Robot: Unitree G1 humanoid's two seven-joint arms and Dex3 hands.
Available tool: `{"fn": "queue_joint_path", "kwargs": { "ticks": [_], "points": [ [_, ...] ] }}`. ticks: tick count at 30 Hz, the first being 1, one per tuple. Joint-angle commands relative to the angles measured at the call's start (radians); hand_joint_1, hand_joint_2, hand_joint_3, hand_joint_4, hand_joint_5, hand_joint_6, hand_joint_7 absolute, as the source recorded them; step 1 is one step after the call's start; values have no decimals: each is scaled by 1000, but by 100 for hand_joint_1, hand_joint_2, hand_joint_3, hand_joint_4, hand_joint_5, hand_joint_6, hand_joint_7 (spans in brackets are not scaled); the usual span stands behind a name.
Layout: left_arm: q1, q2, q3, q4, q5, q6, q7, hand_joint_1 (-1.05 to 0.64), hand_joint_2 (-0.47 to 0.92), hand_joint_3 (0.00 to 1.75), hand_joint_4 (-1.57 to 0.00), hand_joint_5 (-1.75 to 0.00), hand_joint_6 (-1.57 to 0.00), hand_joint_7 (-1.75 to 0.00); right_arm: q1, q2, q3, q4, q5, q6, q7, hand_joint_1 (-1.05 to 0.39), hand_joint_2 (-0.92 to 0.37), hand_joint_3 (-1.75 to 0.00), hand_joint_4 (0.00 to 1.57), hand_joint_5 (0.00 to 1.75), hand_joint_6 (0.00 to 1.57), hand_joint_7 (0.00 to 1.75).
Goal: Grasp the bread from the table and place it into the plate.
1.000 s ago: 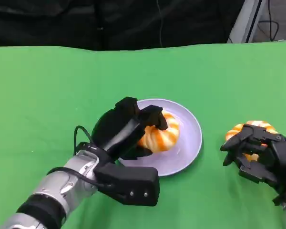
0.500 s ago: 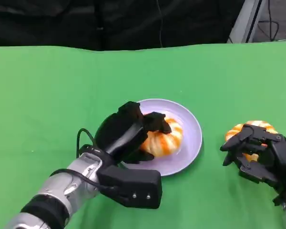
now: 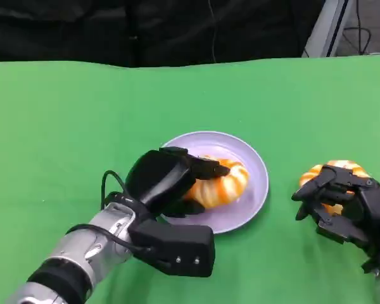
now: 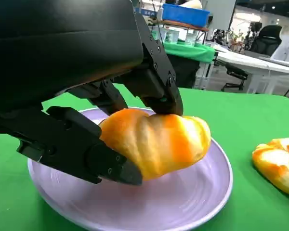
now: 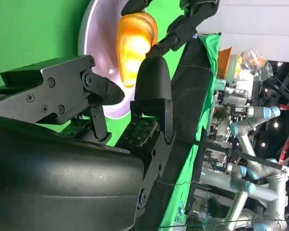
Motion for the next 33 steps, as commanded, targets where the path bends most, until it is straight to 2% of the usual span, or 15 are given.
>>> {"fn": "queue_joint_path", "kwargs": {
  "ticks": [1, 9, 33],
  "points": [
    [-16, 15, -11, -10, 28, 30, 35, -36, 92, 18, -72, -15, -85, -1, 5, -10, -6, 0, 12, -1, 11, 6, -78, -73, 84, 139, 90, 96],
    [-16, 16, -21, -25, 56, 66, 74, -43, 92, 21, -72, -8, -75, 0, 4, -8, -9, 0, 18, 1, 21, 6, -81, -70, 82, 140, 90, 93],
    [-21, 7, -38, -16, 75, 111, 136, -49, 92, 23, -76, -4, -73, 0, -1, -8, -11, 7, 27, 5, 33, 6, -82, -67, 82, 142, 91, 92]
  ]
}}
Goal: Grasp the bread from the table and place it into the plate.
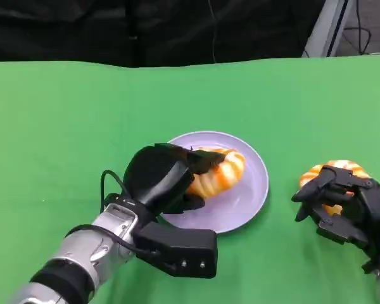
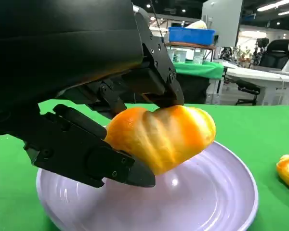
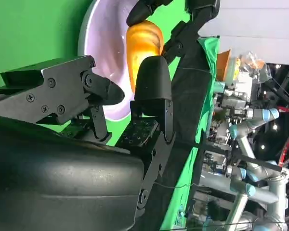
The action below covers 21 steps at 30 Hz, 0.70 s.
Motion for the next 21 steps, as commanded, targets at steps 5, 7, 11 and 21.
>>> {"fn": "queue_joint_path", "kwargs": {
  "ticks": [5, 7, 11, 21],
  "points": [
    [-21, 11, -2, -9, 12, 34, 32, -59, 92, 37, -79, -3, -74, -1, -4, -8, -8, 13, 4, 5, 0, 6, -81, -68, 82, 140, 92, 94],
    [-21, 11, -1, -10, 10, 39, 33, -62, 92, 43, -80, -2, -74, 0, -4, -7, -10, 13, 8, 4, 3, 7, -81, -69, 83, 139, 92, 95],
    [-22, 11, 3, -5, 1, 31, 35, -64, 92, 51, -80, -2, -74, 0, -4, -7, -9, 13, 5, 2, -2, 7, -80, -70, 84, 138, 92, 95],
    [-19, 17, 11, -18, -7, 38, 18, -68, 92, 60, -79, 0, -72, 0, -4, -5, -11, 14, 9, -5, 5, 7, -80, -71, 84, 137, 91, 97]
  ]
}}
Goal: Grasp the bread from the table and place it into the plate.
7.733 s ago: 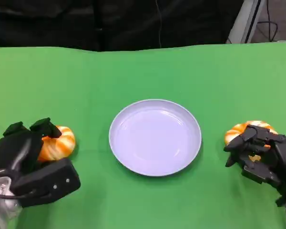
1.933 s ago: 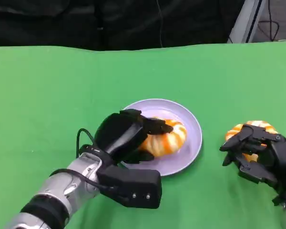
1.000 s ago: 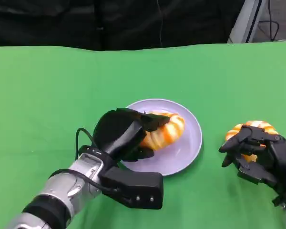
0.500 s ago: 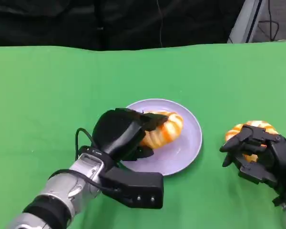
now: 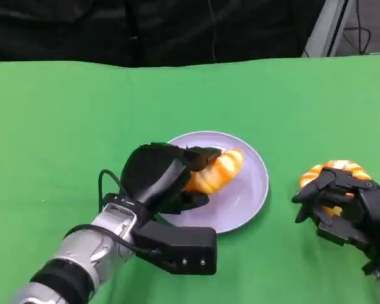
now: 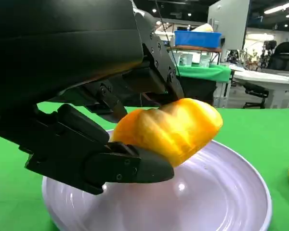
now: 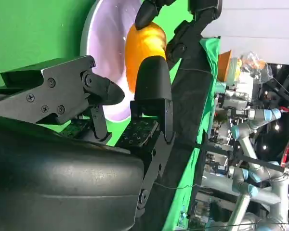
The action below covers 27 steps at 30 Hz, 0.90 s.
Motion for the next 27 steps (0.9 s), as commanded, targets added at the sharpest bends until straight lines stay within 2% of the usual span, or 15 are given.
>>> {"fn": "queue_joint_path", "kwargs": {
  "ticks": [1, 8, 12, 27],
  "points": [
    [-19, 16, 12, -17, -12, 4, -3, -68, 92, 62, -79, 0, -72, 0, -5, -6, -11, 4, 8, -3, 0, 7, -80, -71, 84, 137, 91, 97],
    [-14, 22, 24, -21, -37, -25, -10, -72, 92, 67, -80, 0, -71, 0, -8, -7, -14, 10, 12, -3, 6, 6, -82, -69, 85, 138, 91, 97],
    [-12, 29, 29, -31, -55, -42, -27, -79, 92, 73, -78, 0, -69, 0, -8, -3, -18, 7, 18, 8, 9, 6, -80, -70, 85, 138, 92, 97],
    [-1, 43, 50, -44, -76, -77, -46, -91, 92, 75, -75, 0, -63, 0, -9, -6, -22, 8, 9, 6, 5, 7, -76, -79, 88, 137, 91, 98]
  ]
}}
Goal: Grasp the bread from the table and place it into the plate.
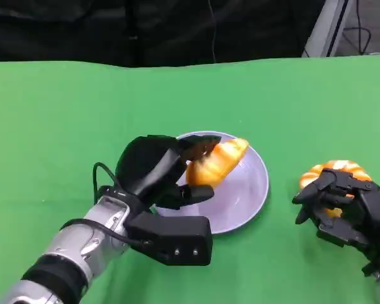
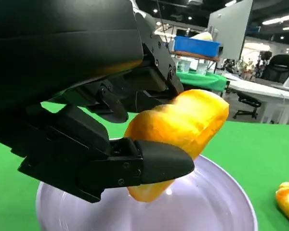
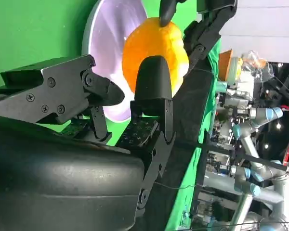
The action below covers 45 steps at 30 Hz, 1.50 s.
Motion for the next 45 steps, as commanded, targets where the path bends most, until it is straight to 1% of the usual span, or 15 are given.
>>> {"fn": "queue_joint_path", "kwargs": {
  "ticks": [1, 3, 4, 5, 8, 18, 26, 38, 45],
  "points": [
    [-1, 17, 10, -5, -9, -9, -2, -91, 92, 75, -75, 0, -63, 0, -9, -10, -10, -1, 8, 5, -2, 7, -76, -79, 88, 137, 91, 98],
    [1, 20, 14, -8, -12, -9, -4, -91, 92, 75, -75, 0, -63, 0, -8, -8, -11, -3, 12, 10, 2, 7, -76, -79, 88, 137, 91, 99],
    [2, 23, 16, -9, -13, -8, -5, -94, 92, 74, -74, 0, -61, 0, -8, -7, -12, -3, 15, 13, 5, 5, -79, -72, 88, 139, 91, 99],
    [3, 24, 18, -10, -14, -8, -6, -95, 92, 74, -74, 0, -61, 0, -8, -7, -13, -4, 17, 15, 7, 5, -80, -69, 88, 139, 91, 99],
    [3, 26, 20, -9, -18, -9, -9, -96, 92, 73, -74, 0, -60, 0, -6, -8, -13, -7, 13, 19, 5, 5, -82, -66, 88, 140, 91, 99],
    [5, 28, 19, -14, -19, -7, -8, -96, 92, 71, -74, 0, -61, 0, -5, -5, -18, -7, 15, 19, 10, 6, -82, -66, 88, 138, 91, 98],
    [9, 30, 24, -26, -24, -1, -19, -96, 92, 71, -73, 0, -60, 0, -5, -6, -19, -8, 15, 16, 15, 6, -79, -74, 87, 138, 90, 98],
    [53, 58, 66, -101, -29, 1, 2, -91, 92, 71, -74, -1, -60, 0, 0, -14, -10, -2, -19, -19, -22, 5, -78, -73, 85, 137, 92, 96],
    [79, 73, 101, -123, -28, -1, 36, -87, 92, 70, -77, -1, -62, -1, -1, -11, -12, 0, -17, -17, -20, 6, -79, -73, 85, 139, 92, 98]
  ]
}}
